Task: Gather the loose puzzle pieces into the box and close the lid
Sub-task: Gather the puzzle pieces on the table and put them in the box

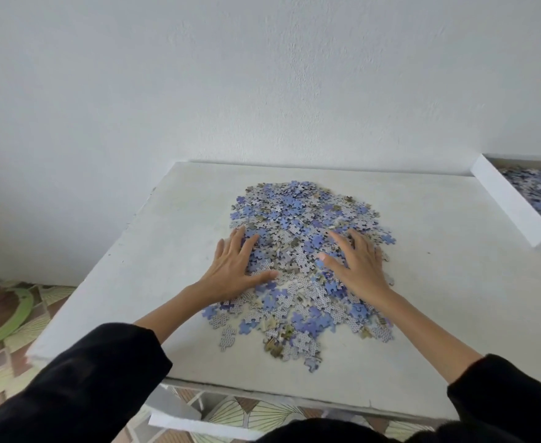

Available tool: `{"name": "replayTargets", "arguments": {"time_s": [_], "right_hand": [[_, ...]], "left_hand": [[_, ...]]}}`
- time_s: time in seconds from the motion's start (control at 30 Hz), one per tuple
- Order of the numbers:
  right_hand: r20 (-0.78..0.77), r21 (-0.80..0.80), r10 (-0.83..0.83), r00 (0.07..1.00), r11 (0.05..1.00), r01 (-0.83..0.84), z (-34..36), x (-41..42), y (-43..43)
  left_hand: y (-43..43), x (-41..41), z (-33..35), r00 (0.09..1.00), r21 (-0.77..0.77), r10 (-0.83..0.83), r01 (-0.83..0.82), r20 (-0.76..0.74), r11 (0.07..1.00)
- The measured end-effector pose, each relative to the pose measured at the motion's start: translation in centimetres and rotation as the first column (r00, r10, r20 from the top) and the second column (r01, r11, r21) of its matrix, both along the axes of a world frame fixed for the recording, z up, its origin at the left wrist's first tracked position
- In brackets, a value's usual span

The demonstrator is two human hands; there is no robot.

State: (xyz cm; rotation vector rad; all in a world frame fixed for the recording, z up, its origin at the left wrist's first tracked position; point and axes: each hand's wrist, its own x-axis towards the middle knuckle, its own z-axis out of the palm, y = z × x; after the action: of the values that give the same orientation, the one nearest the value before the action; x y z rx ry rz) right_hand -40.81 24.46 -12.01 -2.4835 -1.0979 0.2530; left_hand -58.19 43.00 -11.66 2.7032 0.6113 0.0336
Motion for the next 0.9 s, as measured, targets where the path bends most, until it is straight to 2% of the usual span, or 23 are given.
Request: {"name": "replayTargets", "arguments": {"time_s": [0.07, 0.13, 0.27, 0.33, 0.4, 0.47, 0.7, 0.8, 0.9], "right_hand": [[-0.042, 0.106, 0.005, 0.999, 0.994, -0.001, 0.8, -0.1, -1.2], [-0.035, 0.147, 0.029, 0.999, 0.989, -0.024, 1.5, -0.5, -2.8], [-0.107, 0.072, 0.137, 0.985, 0.989, -0.13, 1.8, -1.8, -5.6], [-0.113, -0.01, 0.207, 0.972, 0.978, -0.21, 1.3, -2.8, -6.4], [-0.015, -0.126, 0.281, 0.96, 0.951, -0.281, 0.5, -4.1, -6.6], [0.066, -0.187, 0.298, 0.952, 0.941, -0.281, -0.3, -5.1, -6.4], [0.142, -0.164, 0.158, 0.977, 0.977, -0.135, 0.4, -6.0, -4.4], [0.208, -0.093, 0.277, 0.938, 0.96, -0.263, 1.3, -6.8, -4.7], [0.191, -0.046, 0.468, 0.863, 0.882, -0.469, 1.7, -8.5, -4.8]], "left_hand": [[0.5, -0.9, 0.5, 0.996, -0.03, -0.09, 0.09, -0.014, 0.995], [1.3, -2.3, 1.0, 0.974, -0.016, -0.223, 0.223, -0.044, 0.975], [2.1, -5.2, 1.2, 0.942, -0.06, -0.334, 0.332, -0.027, 0.942], [2.0, -6.1, 1.0, 0.94, -0.073, -0.34, 0.337, -0.033, 0.939], [1.7, -6.7, 0.5, 0.938, -0.051, -0.345, 0.343, -0.039, 0.938], [1.2, -6.7, 0.0, 0.943, -0.003, -0.332, 0.332, -0.003, 0.943], [0.6, -3.8, -0.3, 0.938, 0.055, -0.314, 0.309, 0.145, 0.949], [0.9, -2.7, -0.3, 0.93, 0.028, -0.302, 0.303, 0.212, 0.953], [1.3, -2.2, -0.4, 0.933, -0.075, -0.207, 0.239, 0.295, 0.968]]}}
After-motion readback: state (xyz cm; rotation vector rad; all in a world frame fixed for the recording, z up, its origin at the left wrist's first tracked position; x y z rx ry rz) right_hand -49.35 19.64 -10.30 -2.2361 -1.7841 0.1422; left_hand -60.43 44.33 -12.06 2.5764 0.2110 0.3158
